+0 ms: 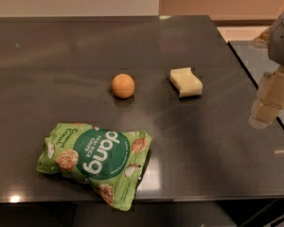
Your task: Move orange near green rice chip bag
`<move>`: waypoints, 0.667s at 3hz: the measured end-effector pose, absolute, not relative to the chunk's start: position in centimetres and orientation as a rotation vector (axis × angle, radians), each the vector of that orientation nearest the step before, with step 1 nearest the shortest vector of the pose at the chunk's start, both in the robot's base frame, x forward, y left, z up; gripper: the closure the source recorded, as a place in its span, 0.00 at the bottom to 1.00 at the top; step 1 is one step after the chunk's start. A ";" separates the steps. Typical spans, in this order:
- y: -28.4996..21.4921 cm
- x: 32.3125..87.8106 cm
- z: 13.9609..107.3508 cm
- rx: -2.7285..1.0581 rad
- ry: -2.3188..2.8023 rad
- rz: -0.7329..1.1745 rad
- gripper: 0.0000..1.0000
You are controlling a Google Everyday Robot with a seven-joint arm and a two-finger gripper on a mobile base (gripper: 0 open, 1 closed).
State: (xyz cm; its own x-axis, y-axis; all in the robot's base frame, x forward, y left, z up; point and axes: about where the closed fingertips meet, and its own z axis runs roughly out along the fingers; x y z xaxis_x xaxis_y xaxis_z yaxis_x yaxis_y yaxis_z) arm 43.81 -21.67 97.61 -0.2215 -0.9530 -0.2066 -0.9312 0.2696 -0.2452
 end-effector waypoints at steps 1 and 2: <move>-21.7 43.8 97.6 -1.725 2.232 -0.098 0.00; -20.8 45.0 98.0 -1.705 2.210 -0.058 0.00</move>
Offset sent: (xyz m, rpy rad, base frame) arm 0.0279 0.0182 0.0044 0.0972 0.0051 0.0081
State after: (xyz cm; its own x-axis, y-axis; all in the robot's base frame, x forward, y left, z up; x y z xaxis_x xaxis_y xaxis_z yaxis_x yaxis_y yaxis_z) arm 45.02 -20.82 97.98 -0.2166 -0.9446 -0.2468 -0.9304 0.2762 -0.2409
